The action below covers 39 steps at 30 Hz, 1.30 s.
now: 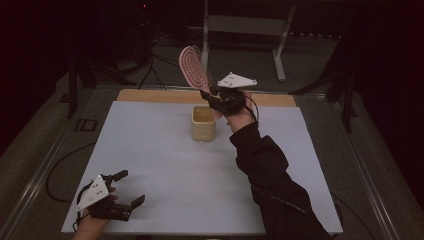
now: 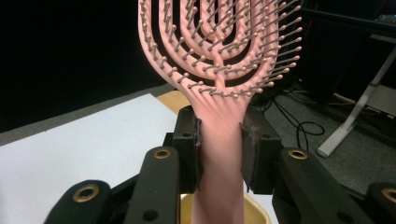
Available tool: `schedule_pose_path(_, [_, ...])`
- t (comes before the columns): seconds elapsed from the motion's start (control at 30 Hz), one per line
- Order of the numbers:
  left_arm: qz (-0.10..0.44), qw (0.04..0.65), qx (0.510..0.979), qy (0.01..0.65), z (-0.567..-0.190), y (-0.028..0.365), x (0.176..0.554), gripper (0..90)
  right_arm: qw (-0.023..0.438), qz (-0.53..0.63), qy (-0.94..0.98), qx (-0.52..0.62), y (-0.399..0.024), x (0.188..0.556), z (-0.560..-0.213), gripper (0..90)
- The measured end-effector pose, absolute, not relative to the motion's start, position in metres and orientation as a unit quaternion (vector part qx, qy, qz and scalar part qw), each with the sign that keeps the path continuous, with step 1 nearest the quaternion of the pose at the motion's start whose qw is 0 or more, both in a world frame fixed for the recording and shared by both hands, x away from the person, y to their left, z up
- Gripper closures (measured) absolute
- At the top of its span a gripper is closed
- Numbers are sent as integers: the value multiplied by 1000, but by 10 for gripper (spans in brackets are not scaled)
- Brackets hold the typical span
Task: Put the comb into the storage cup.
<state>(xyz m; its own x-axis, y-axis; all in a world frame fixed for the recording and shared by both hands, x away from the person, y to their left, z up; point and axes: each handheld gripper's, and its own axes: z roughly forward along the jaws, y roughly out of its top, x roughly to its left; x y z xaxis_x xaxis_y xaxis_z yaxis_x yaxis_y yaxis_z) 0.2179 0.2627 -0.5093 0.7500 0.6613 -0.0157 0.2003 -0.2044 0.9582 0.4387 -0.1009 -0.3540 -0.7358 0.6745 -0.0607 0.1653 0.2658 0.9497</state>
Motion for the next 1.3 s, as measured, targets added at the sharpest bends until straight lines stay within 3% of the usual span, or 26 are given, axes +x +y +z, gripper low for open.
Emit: schedule_pose_path(1.3, [200,565,747,289,-510,263,218,0,204,603,724,265,-91,487,-416,705])
